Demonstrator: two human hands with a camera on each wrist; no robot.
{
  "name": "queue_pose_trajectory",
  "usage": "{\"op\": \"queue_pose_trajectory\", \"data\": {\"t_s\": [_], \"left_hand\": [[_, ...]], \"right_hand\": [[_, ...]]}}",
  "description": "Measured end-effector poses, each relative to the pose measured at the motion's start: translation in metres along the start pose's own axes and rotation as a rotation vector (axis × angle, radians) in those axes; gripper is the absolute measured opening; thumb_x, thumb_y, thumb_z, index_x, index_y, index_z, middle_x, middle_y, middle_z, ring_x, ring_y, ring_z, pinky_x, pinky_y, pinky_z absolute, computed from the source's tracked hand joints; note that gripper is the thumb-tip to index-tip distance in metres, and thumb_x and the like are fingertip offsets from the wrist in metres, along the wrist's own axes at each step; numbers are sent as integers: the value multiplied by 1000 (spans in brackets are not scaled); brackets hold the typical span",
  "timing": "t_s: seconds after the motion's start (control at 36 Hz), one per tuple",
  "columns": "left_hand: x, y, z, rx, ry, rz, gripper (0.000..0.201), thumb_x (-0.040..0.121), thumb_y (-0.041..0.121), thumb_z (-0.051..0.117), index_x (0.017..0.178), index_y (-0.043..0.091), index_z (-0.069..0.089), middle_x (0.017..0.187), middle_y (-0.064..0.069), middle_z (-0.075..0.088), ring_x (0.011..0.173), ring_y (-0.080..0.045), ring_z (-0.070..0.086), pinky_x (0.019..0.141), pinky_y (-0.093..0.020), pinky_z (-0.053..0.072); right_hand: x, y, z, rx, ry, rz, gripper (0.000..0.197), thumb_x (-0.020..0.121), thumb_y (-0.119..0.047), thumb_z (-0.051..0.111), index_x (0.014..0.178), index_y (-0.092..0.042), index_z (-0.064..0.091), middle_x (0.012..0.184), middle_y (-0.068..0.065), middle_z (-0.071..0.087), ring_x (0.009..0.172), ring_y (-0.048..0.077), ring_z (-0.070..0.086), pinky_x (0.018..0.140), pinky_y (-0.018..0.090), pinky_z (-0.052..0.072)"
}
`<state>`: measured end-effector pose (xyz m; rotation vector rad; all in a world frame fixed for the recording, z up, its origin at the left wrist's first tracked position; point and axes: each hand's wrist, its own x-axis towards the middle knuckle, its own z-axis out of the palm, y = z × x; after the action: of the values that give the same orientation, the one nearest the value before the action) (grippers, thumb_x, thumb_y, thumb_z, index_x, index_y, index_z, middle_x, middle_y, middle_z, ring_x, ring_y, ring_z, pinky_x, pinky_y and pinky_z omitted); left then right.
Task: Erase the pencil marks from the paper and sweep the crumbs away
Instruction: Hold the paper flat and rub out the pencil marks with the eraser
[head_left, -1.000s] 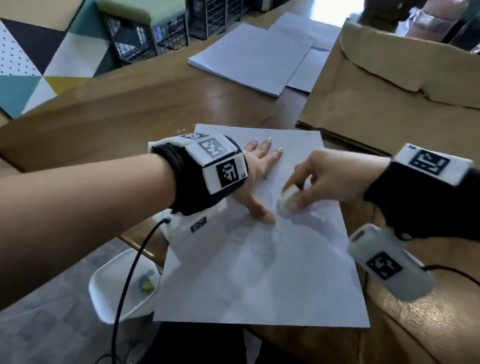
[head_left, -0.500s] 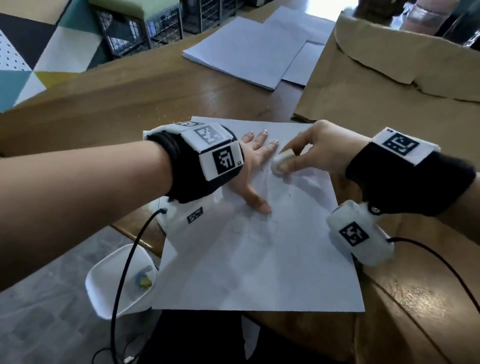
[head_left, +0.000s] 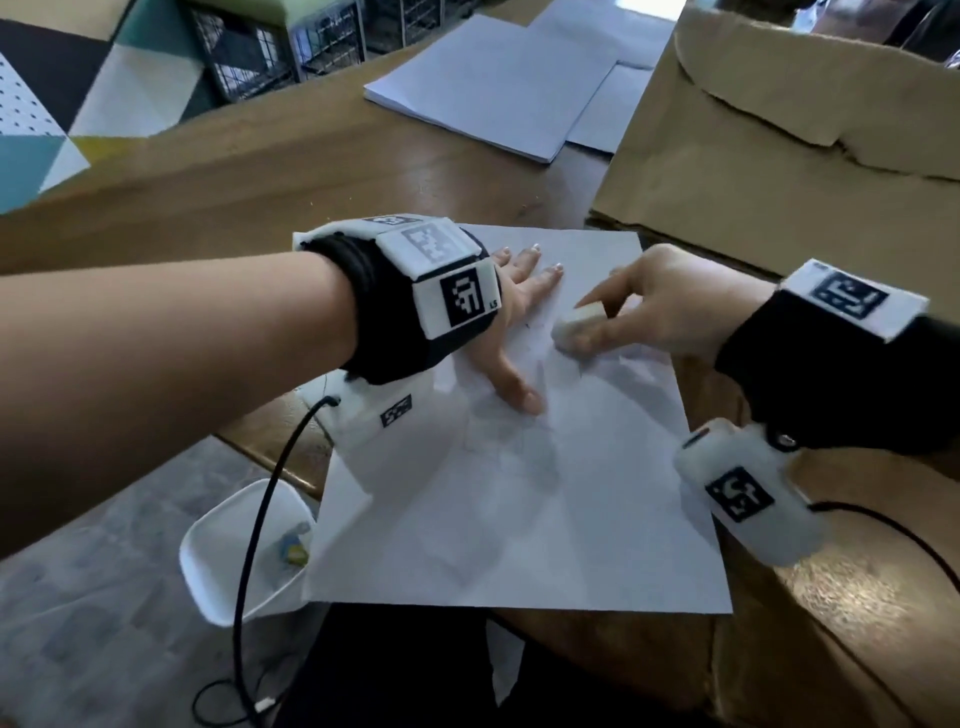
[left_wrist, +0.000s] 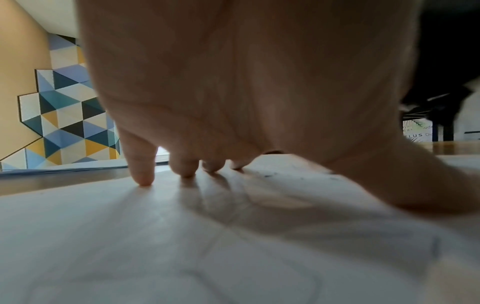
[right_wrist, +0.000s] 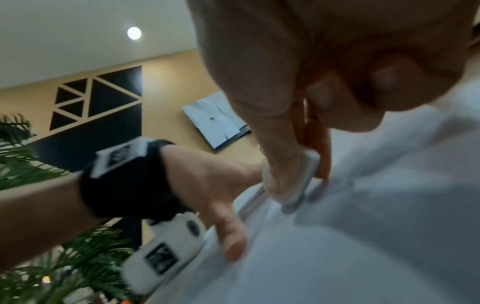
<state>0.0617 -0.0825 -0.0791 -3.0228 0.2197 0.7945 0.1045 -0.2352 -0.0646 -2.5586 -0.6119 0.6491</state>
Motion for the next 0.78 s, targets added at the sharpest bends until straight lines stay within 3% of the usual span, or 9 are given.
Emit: {"op": "queue_pose_trajectory", "data": {"t_s": [0.06, 0.11, 0.28, 0.36, 0.42, 0.5, 0.58, 0.67, 0.78], "left_hand": [[1, 0, -1, 2, -8, -9, 130, 64, 66, 68, 148, 21, -19, 157, -4, -22, 147, -23, -12, 118, -39, -1], [1, 1, -2, 10, -28, -11, 131, 63, 66, 68, 148, 21, -21, 157, -4, -23, 147, -24, -12, 118, -41, 0], [1, 2, -4, 35, -48, -9, 130, 64, 66, 66, 147, 20, -22, 157, -6, -22, 147, -26, -12, 119, -43, 2], [-1, 2, -3, 23, -32, -6, 129, 65, 65, 67, 148, 19, -21, 157, -7, -22, 147, -25, -11, 118, -40, 0], [0, 1, -2, 15, -20, -8, 129, 65, 65, 68, 148, 19, -21, 157, -6, -22, 147, -25, -11, 118, -40, 0], [1, 1, -2, 21, -28, -7, 130, 63, 66, 68, 147, 24, -21, 157, -6, -23, 147, -25, -12, 119, -43, 1], [2, 2, -4, 31, -60, 4, 125, 63, 66, 68, 145, 37, -21, 156, -8, -25, 146, -29, -12, 119, -50, 4], [2, 3, -5, 34, -54, 14, 122, 63, 64, 70, 145, 41, -19, 156, -10, -23, 146, -31, -10, 119, -50, 6], [2, 4, -6, 64, -45, 6, 123, 64, 66, 68, 145, 39, -19, 156, -10, -22, 147, -31, -8, 117, -47, 7]], "right_hand": [[-11, 2, 1, -86, -118, -12, 20, 68, -38, 78, 85, -30, 72, 97, 3, 71, 95, 22, 63, 93, 37, 48], [-12, 1, -1, -119, -183, 1, 20, 69, -39, 77, 87, -33, 72, 95, -1, 71, 94, 18, 62, 94, 35, 48], [14, -7, -8, 63, 63, 68, 32, 71, -39, 77, 95, -18, 75, 63, -2, 51, 57, 10, 41, 54, 20, 37], [2, -1, 1, 115, 114, 26, 28, 72, -37, 77, 86, -13, 75, 62, -3, 54, 53, 9, 43, 46, 13, 36], [-15, 3, 7, 118, 35, -6, 19, 70, -36, 77, 77, -18, 75, 73, 1, 64, 60, 9, 50, 53, 12, 39], [-28, 3, 9, 49, -115, -7, 8, 69, -33, 77, 74, -29, 72, 90, 5, 72, 79, 14, 59, 78, 27, 49], [-15, -2, 0, -26, -57, 33, 17, 71, -34, 77, 84, -22, 75, 77, 3, 65, 70, 13, 53, 69, 27, 44], [1, -6, -8, 100, 84, 62, 12, 72, -34, 77, 76, -24, 73, 72, -2, 61, 65, 9, 49, 59, 21, 40], [-10, -1, 3, 81, 92, 14, 21, 71, -33, 77, 80, -14, 76, 81, 12, 67, 73, 20, 54, 69, 29, 43]]}}
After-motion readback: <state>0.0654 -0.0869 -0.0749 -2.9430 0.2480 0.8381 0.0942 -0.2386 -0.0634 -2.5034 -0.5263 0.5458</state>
